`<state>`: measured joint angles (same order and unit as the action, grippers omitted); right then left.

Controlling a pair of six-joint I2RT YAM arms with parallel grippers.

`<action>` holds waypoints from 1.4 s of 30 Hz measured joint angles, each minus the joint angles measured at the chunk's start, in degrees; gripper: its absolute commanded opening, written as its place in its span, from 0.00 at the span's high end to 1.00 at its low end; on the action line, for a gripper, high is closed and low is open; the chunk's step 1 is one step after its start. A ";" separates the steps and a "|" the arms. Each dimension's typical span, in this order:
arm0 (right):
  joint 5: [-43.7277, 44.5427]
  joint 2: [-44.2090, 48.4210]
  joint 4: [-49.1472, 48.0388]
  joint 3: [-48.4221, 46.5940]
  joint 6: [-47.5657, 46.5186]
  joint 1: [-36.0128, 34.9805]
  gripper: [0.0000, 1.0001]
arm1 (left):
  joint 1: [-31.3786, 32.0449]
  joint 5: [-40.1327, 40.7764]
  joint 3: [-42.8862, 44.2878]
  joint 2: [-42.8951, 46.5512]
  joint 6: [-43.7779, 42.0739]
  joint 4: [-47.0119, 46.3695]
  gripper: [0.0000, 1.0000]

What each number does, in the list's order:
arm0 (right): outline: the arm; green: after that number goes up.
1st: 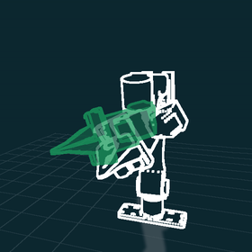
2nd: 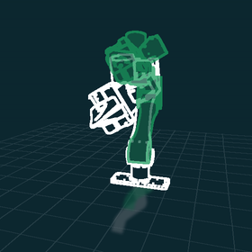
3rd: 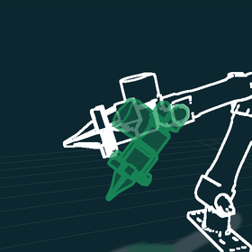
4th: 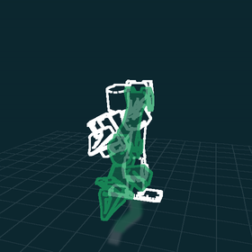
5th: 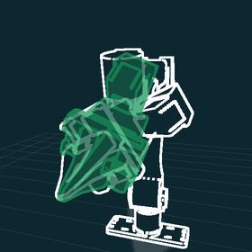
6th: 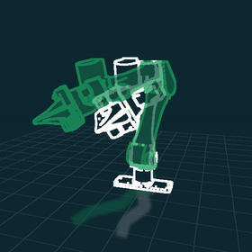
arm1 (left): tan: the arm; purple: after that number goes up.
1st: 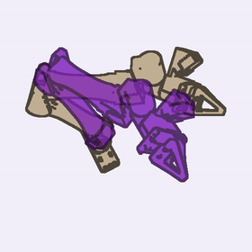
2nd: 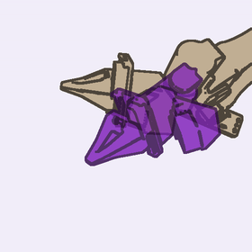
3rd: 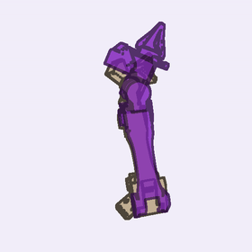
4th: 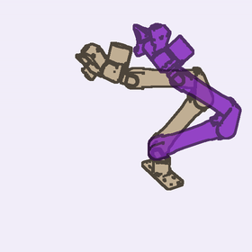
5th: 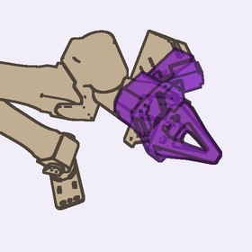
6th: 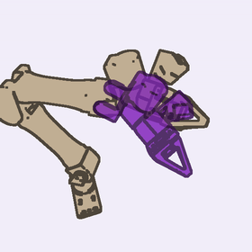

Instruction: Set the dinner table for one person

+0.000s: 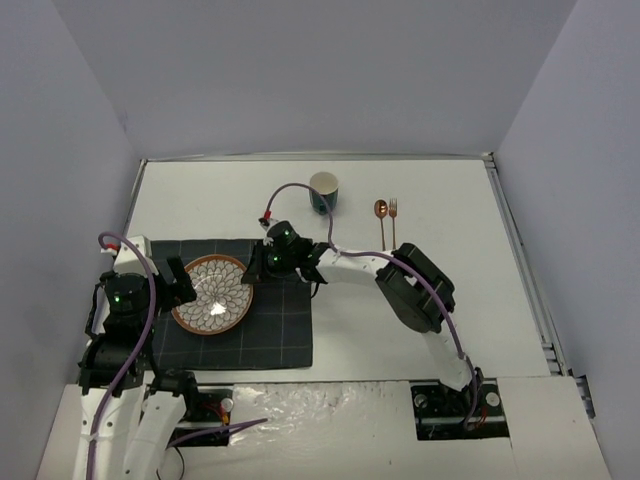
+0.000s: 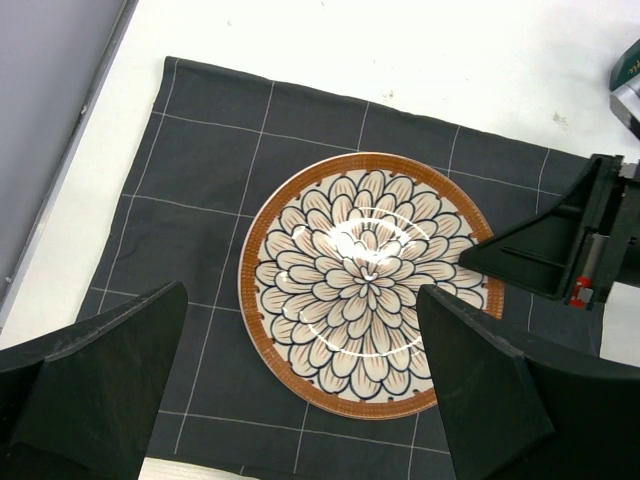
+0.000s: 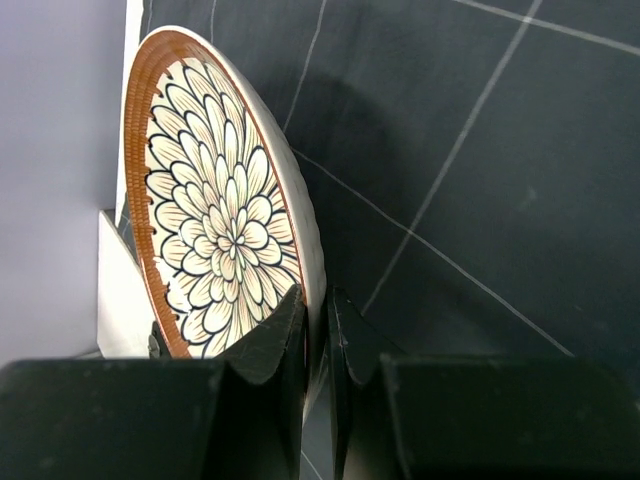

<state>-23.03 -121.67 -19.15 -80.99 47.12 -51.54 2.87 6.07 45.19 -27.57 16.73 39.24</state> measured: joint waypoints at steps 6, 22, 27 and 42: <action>-0.45 -1.99 -1.60 -1.03 2.00 -0.69 1.00 | 0.00 0.00 0.00 0.00 0.00 0.00 0.03; -0.60 -6.64 -3.71 -2.04 3.77 -1.06 0.95 | 0.00 -0.02 0.00 0.00 0.00 0.00 0.03; -0.56 -6.62 -3.72 -2.06 3.39 -1.06 0.51 | 0.00 -0.02 0.00 0.00 0.00 0.00 0.03; 16.80 9.34 8.88 -1.11 -15.70 2.77 0.13 | 0.00 -0.02 0.00 0.00 0.00 0.00 0.03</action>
<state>-6.24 -112.33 -10.28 -82.09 31.42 -48.77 2.87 6.04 45.19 -27.57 16.73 39.24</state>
